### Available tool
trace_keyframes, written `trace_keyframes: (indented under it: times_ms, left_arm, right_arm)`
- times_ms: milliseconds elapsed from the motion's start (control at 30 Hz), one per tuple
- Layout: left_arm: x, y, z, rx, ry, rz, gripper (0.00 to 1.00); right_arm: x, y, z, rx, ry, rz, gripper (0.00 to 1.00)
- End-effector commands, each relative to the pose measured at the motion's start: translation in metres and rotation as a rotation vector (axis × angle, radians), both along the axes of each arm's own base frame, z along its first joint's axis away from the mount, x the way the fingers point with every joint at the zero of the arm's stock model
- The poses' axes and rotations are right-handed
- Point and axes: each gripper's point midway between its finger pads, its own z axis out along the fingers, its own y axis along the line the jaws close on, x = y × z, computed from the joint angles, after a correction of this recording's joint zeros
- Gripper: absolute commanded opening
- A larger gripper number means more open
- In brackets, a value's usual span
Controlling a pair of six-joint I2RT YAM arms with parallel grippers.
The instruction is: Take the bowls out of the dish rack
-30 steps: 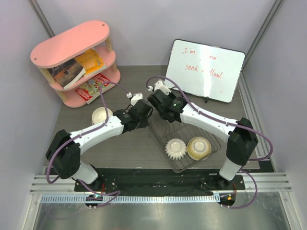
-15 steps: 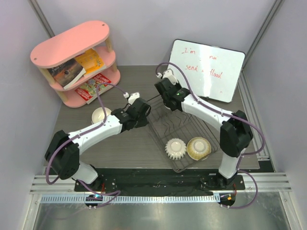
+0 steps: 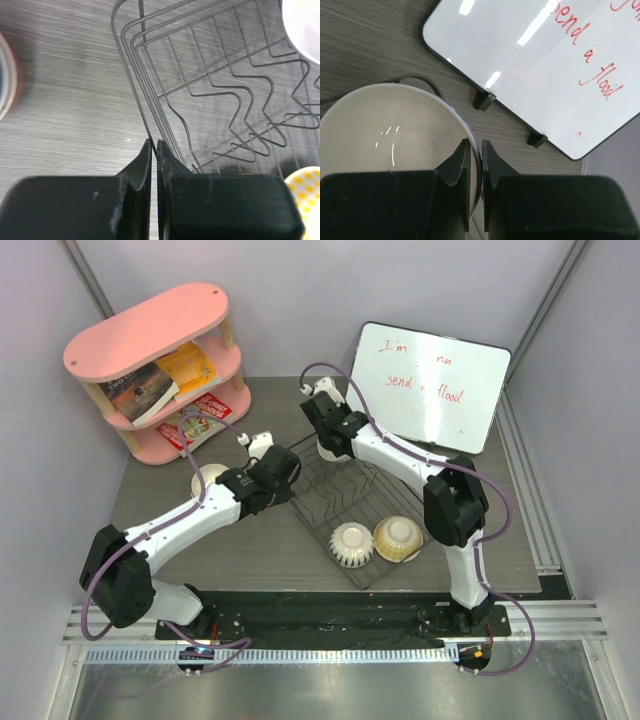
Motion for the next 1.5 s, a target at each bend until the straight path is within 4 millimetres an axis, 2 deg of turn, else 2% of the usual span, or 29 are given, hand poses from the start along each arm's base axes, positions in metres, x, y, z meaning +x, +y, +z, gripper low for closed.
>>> trace_keyframes:
  times_ms: [0,67,133,367,500,533,600,633,667,700,733,767,833,867,900,933,1000,1167,1233,1267,1300,1367,1400,1467]
  left_arm:
    - [-0.040,0.045,-0.028,0.194,0.154,-0.004,0.00]
    - [-0.042,0.037,-0.029,0.187,0.151,-0.024,0.00]
    - [-0.043,0.028,-0.028,0.190,0.138,-0.034,0.00]
    - [-0.047,-0.010,-0.048,0.229,0.169,-0.090,0.00]
    - [-0.043,-0.029,-0.052,0.240,0.170,-0.119,0.00]
    - [-0.042,-0.031,-0.051,0.240,0.168,-0.123,0.00]
    - [-0.040,-0.032,-0.046,0.234,0.152,-0.125,0.00]
    - [-0.040,-0.030,-0.043,0.233,0.144,-0.118,0.02]
    - [-0.040,-0.026,-0.039,0.241,0.132,-0.105,0.05]
    - [-0.039,-0.024,-0.029,0.228,0.108,-0.096,0.12]
    - [-0.039,-0.020,-0.025,0.230,0.096,-0.088,0.15]
    - [-0.036,-0.016,-0.018,0.233,0.069,-0.069,0.18]
    - [-0.036,-0.010,-0.001,0.228,0.036,-0.055,0.32]
    - [-0.035,-0.009,0.006,0.229,0.021,-0.049,0.38]
    - [-0.035,-0.002,0.012,0.251,0.016,-0.041,0.41]
    - [-0.034,-0.001,0.024,0.240,-0.009,-0.033,0.42]
    - [-0.032,0.007,0.032,0.256,-0.032,-0.010,0.48]
    - [-0.032,0.022,0.054,0.252,-0.088,0.042,0.50]
    - [-0.033,0.033,0.064,0.265,-0.119,0.075,0.51]
    - [-0.033,0.038,0.075,0.253,-0.146,0.091,0.51]
    - [-0.035,0.044,0.082,0.249,-0.165,0.109,0.55]
    - [-0.036,0.060,0.098,0.276,-0.213,0.138,0.57]
    - [-0.038,0.070,0.114,0.256,-0.251,0.155,0.58]
    - [-0.043,0.092,0.130,0.284,-0.289,0.193,0.61]
  right_arm:
    - [0.031,0.024,0.015,0.120,-0.086,0.010,0.01]
    - [0.035,0.029,0.010,0.113,-0.078,0.023,0.01]
    - [0.041,0.034,0.018,0.128,-0.094,0.031,0.01]
    - [0.055,0.056,0.018,0.157,-0.098,0.079,0.01]
    - [0.049,0.051,0.019,0.158,-0.092,0.077,0.01]
    - [0.046,0.049,0.031,0.175,-0.111,0.080,0.01]
    - [0.039,0.046,0.035,0.179,-0.106,0.087,0.01]
    - [0.034,0.042,0.054,0.203,-0.130,0.090,0.01]
    - [0.028,0.039,0.053,0.200,-0.121,0.094,0.01]
    - [0.023,0.036,0.061,0.210,-0.128,0.094,0.01]
    - [0.015,0.033,0.075,0.233,-0.131,0.100,0.01]
    - [0.009,0.032,0.080,0.239,-0.127,0.105,0.01]
    - [-0.001,0.028,0.087,0.239,-0.116,0.109,0.01]
    - [-0.009,0.027,0.100,0.250,-0.130,0.117,0.01]
    - [-0.013,0.026,0.104,0.248,-0.129,0.118,0.01]
    - [-0.019,0.024,0.108,0.247,-0.125,0.122,0.01]
    - [-0.027,0.022,0.117,0.276,-0.131,0.133,0.01]
    - [-0.041,0.024,0.125,0.331,-0.107,0.166,0.01]
    - [-0.049,0.031,0.124,0.352,-0.089,0.192,0.01]
    - [-0.054,0.036,0.125,0.359,-0.084,0.211,0.01]
    - [-0.059,0.043,0.127,0.389,-0.085,0.223,0.01]
    - [-0.070,0.060,0.125,0.387,-0.077,0.264,0.01]
    - [-0.073,0.068,0.121,0.377,-0.072,0.280,0.01]
    - [-0.084,0.093,0.119,0.379,-0.057,0.341,0.01]
